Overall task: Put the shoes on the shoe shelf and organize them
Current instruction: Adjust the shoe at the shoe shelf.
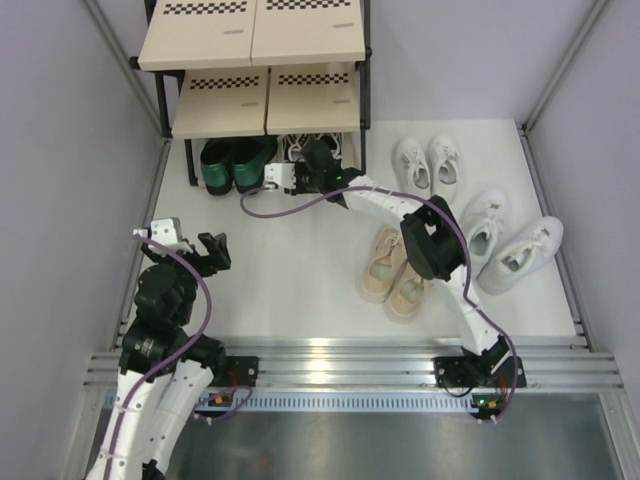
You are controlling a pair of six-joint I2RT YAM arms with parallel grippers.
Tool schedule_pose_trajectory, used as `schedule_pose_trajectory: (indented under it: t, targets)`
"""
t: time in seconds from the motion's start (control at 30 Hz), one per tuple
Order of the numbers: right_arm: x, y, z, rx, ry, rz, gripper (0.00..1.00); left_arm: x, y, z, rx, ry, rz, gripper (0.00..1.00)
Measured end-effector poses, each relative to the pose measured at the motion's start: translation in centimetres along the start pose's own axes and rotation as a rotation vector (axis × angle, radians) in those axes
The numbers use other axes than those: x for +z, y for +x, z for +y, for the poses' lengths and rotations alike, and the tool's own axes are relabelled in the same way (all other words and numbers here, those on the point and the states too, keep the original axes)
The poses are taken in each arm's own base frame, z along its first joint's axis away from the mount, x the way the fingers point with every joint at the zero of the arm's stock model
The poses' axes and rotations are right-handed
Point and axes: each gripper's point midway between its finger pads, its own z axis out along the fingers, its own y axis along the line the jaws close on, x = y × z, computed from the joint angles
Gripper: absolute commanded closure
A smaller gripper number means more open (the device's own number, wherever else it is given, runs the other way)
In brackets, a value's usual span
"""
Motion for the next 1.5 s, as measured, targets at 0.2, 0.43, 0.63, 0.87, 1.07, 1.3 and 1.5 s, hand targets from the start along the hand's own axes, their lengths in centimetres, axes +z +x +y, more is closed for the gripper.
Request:
schedule_pose_trajectory:
  t: [0.2,0.43,0.63,0.87,1.07,1.3,1.5]
  targets:
    - [-0.2,0.2,-0.2,0.013,0.016,0.011,0.68,0.0,0.0,0.0,0.0,0.0,0.0,0.1]
    - [-0.4,0.2,-0.3,0.021,0.029,0.03,0.67,-0.1,-0.1,0.0,-0.001,0.001,-0.005,0.1]
    - [-0.4,0.3,-0.4,0.031,0.035,0.035,0.67,-0.1,0.0,0.0,-0.001,0.001,-0.004,0.1]
    - [-0.5,0.4,-0.5,0.041,0.043,0.041,0.66,-0.1,0.0,0.0,-0.001,0.001,-0.004,0.1]
    - [-0.7,0.5,-0.8,0.048,0.053,0.056,0.66,-0.1,0.0,0.0,-0.001,0.001,-0.004,0.1]
    - [-1.1,0.7,-1.1,0.048,0.064,0.064,0.52,-0.1,0.0,0.0,-0.001,0.001,-0.004,0.1]
    - [-1.7,0.8,-1.9,0.051,0.084,0.069,0.38,-0.1,0.0,0.0,-0.001,0.001,-0.004,0.1]
